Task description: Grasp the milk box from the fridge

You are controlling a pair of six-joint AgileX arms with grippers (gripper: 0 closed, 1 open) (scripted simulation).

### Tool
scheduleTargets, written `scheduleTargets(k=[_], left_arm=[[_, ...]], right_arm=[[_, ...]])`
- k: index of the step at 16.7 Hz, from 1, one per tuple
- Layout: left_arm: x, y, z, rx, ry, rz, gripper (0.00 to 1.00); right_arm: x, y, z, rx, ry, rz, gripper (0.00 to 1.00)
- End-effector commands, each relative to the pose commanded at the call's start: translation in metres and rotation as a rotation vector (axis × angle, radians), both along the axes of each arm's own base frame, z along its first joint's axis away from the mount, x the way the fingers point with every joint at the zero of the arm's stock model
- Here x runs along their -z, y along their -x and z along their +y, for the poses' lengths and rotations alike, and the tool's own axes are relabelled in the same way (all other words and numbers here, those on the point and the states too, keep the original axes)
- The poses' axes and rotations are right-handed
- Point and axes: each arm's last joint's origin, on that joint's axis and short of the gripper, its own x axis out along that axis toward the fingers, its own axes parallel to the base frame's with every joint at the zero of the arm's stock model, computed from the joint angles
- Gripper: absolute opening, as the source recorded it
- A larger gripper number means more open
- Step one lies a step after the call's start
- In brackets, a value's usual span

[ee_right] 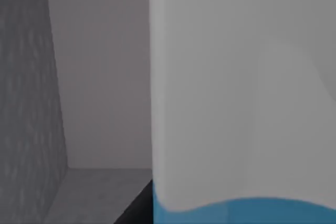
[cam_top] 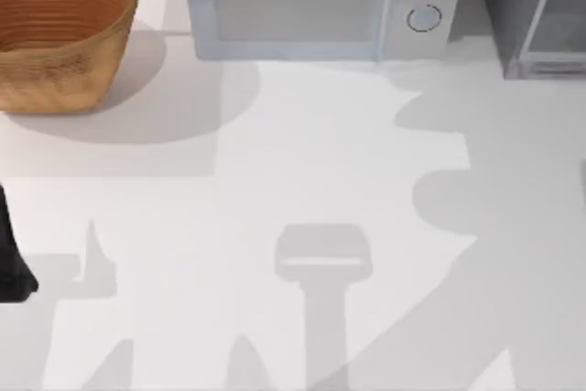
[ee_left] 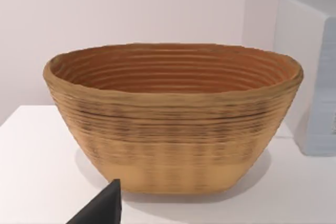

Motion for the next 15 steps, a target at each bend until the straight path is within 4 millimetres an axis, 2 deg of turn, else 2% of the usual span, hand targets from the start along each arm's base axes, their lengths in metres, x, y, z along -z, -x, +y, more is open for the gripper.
scheduleTargets(k=[4,7,15], left_arm=[[0.000,0.000,0.000,0.000,0.000,0.000,1.00],[0.000,0.000,0.000,0.000,0.000,0.000,1.00],[0.000,0.000,0.000,0.000,0.000,0.000,1.00]], right_arm=[[0.008,0.048,0.000,0.007,-0.007,0.029,0.00],[0.008,0.072,0.000,0.011,-0.005,0.020,0.00],[0.005,0.077,0.004,0.004,-0.008,0.026,0.00]])
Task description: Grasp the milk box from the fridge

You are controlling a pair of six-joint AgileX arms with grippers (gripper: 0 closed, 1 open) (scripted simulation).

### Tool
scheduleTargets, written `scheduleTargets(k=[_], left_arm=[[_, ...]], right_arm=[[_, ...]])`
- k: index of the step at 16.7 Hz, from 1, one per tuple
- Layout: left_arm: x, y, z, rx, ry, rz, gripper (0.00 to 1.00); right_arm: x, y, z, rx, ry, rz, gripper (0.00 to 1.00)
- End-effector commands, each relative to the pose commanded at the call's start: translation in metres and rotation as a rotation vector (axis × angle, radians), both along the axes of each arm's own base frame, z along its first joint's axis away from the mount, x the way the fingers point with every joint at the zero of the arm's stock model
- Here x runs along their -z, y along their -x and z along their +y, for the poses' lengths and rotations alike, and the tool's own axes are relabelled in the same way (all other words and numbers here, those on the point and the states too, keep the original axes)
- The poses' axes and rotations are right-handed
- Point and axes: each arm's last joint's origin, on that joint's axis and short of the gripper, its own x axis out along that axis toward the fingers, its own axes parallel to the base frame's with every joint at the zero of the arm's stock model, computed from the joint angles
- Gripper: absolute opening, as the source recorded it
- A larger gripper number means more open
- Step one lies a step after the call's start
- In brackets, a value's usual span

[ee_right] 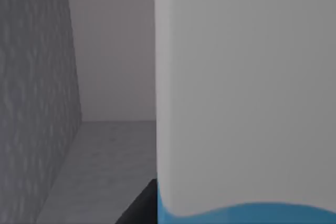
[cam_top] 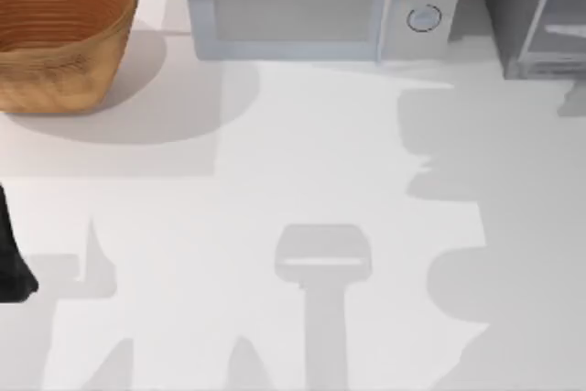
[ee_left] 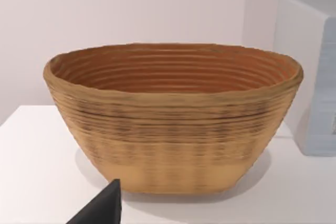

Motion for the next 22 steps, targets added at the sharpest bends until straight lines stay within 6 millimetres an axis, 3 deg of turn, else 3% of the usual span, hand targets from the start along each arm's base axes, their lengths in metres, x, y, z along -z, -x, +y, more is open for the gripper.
scheduleTargets(k=[5,8,11,13,16,19,22], left_arm=[[0.000,0.000,0.000,0.000,0.000,0.000,1.00],[0.000,0.000,0.000,0.000,0.000,0.000,1.00],[0.000,0.000,0.000,0.000,0.000,0.000,1.00],[0.000,0.000,0.000,0.000,0.000,0.000,1.00],[0.000,0.000,0.000,0.000,0.000,0.000,1.00],[0.000,0.000,0.000,0.000,0.000,0.000,1.00],[0.000,0.000,0.000,0.000,0.000,0.000,1.00]], right_arm=[[-0.033,0.034,0.020,-0.008,0.005,0.002,0.00],[-0.059,0.076,0.037,-0.008,0.009,-0.011,0.00],[-0.072,0.131,0.054,-0.006,0.012,-0.037,0.00],[-0.070,0.167,0.063,-0.004,0.012,-0.053,0.00],[-0.049,0.210,0.071,-0.002,0.009,-0.064,0.00],[-0.022,0.232,0.076,-0.002,0.006,-0.049,0.00],[-0.001,0.240,0.078,-0.003,0.006,-0.025,0.00]])
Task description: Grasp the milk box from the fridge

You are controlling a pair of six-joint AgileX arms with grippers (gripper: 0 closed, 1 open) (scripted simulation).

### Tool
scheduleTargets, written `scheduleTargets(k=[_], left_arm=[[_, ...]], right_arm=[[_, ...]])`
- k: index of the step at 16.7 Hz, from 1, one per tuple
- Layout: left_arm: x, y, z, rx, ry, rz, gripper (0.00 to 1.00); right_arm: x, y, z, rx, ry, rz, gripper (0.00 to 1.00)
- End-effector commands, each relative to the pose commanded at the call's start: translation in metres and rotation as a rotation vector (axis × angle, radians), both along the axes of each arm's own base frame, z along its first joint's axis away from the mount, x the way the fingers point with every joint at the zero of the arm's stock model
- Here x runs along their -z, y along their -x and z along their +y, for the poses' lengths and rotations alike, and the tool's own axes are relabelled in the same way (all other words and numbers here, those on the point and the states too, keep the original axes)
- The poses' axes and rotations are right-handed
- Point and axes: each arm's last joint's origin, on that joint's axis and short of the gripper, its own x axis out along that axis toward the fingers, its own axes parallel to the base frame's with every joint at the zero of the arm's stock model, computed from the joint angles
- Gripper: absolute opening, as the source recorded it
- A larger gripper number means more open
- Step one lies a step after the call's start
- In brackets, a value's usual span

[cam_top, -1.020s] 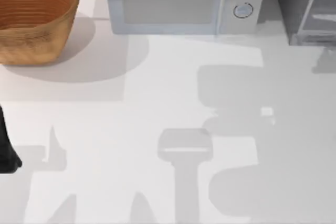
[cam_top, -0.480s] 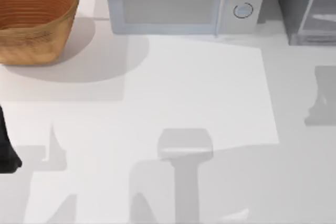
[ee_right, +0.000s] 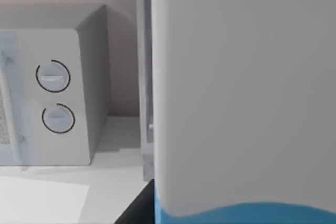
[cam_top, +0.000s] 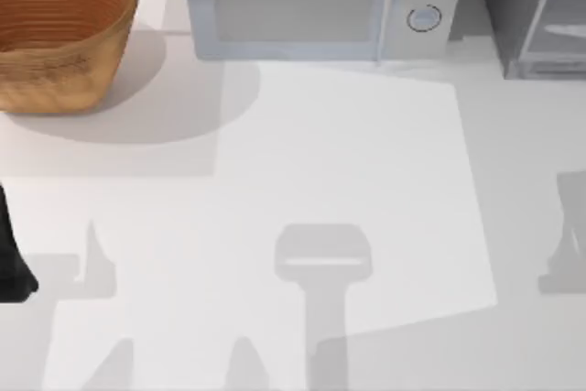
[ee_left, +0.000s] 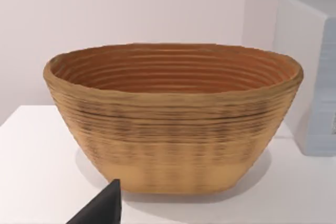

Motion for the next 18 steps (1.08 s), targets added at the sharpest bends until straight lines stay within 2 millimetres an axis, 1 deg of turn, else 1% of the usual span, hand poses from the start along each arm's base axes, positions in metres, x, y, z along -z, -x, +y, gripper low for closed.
scheduleTargets(k=[3,9,11,14,16,18], left_arm=[[0.000,0.000,0.000,0.000,0.000,0.000,1.00],[0.000,0.000,0.000,0.000,0.000,0.000,1.00],[0.000,0.000,0.000,0.000,0.000,0.000,1.00],[0.000,0.000,0.000,0.000,0.000,0.000,1.00],[0.000,0.000,0.000,0.000,0.000,0.000,1.00],[0.000,0.000,0.000,0.000,0.000,0.000,1.00]], right_arm=[[0.008,0.002,0.001,-0.001,0.001,0.011,0.00],[0.006,0.001,0.001,-0.004,-0.001,0.009,0.00],[-0.003,0.000,0.001,-0.029,0.002,-0.006,0.00],[-0.026,-0.010,0.003,-0.095,0.009,-0.034,0.00],[-0.043,-0.024,0.005,-0.154,0.015,-0.042,0.00],[-0.057,-0.046,0.006,-0.221,0.018,-0.029,0.00]])
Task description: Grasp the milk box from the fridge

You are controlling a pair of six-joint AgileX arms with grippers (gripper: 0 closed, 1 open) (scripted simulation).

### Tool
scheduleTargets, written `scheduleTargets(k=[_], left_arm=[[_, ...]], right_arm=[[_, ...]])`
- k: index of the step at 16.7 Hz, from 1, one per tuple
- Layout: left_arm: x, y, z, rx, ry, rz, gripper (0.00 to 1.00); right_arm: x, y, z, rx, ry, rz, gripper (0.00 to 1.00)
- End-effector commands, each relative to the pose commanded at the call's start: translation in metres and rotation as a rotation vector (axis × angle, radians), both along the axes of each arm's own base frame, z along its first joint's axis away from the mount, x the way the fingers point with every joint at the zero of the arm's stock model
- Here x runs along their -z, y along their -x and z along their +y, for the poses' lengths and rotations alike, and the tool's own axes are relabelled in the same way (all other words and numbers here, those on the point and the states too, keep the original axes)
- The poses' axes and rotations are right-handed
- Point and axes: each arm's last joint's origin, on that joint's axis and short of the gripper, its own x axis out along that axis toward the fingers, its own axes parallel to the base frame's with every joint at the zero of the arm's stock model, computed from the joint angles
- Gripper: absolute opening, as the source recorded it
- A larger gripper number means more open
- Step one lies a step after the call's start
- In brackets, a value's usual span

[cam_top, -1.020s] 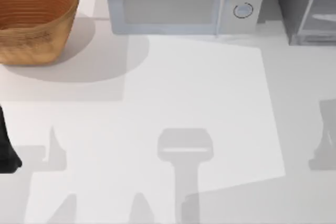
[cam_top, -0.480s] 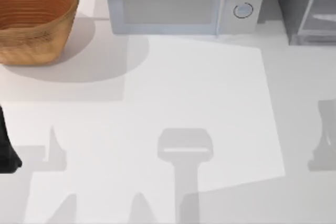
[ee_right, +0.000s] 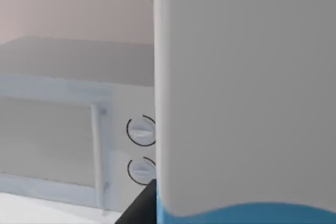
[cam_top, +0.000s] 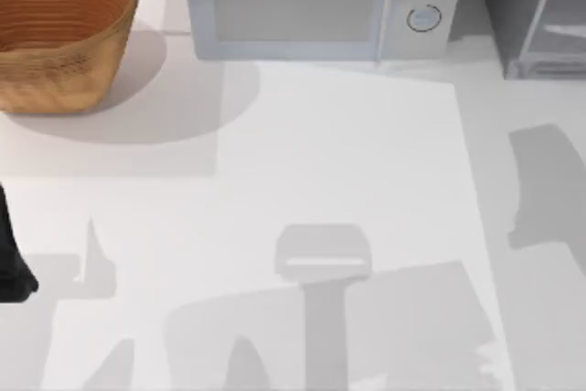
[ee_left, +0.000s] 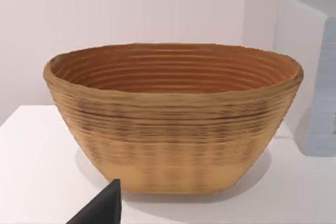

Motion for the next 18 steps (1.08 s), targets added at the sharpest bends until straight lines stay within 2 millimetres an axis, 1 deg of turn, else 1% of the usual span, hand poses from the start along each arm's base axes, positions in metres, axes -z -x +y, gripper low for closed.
scheduleTargets(k=[2,5,8,11,14,16,18], left_arm=[[0.000,0.000,0.000,0.000,0.000,0.000,1.00],[0.000,0.000,0.000,0.000,0.000,0.000,1.00],[0.000,0.000,0.000,0.000,0.000,0.000,1.00],[0.000,0.000,0.000,0.000,0.000,0.000,1.00],[0.000,0.000,0.000,0.000,0.000,0.000,1.00],[0.000,0.000,0.000,0.000,0.000,0.000,1.00],[0.000,0.000,0.000,0.000,0.000,0.000,1.00]], right_arm=[[-0.007,-0.030,0.002,-0.073,0.002,0.026,0.00],[-0.002,-0.081,0.004,-0.187,-0.003,0.064,0.00],[0.014,-0.129,0.005,-0.297,-0.009,0.074,0.00],[0.039,-0.169,0.006,-0.393,-0.010,0.073,0.00],[0.069,-0.198,0.007,-0.471,-0.008,0.067,0.00],[0.084,-0.210,0.007,-0.510,-0.005,0.057,0.00],[0.095,-0.218,0.007,-0.535,-0.001,0.048,0.00]])
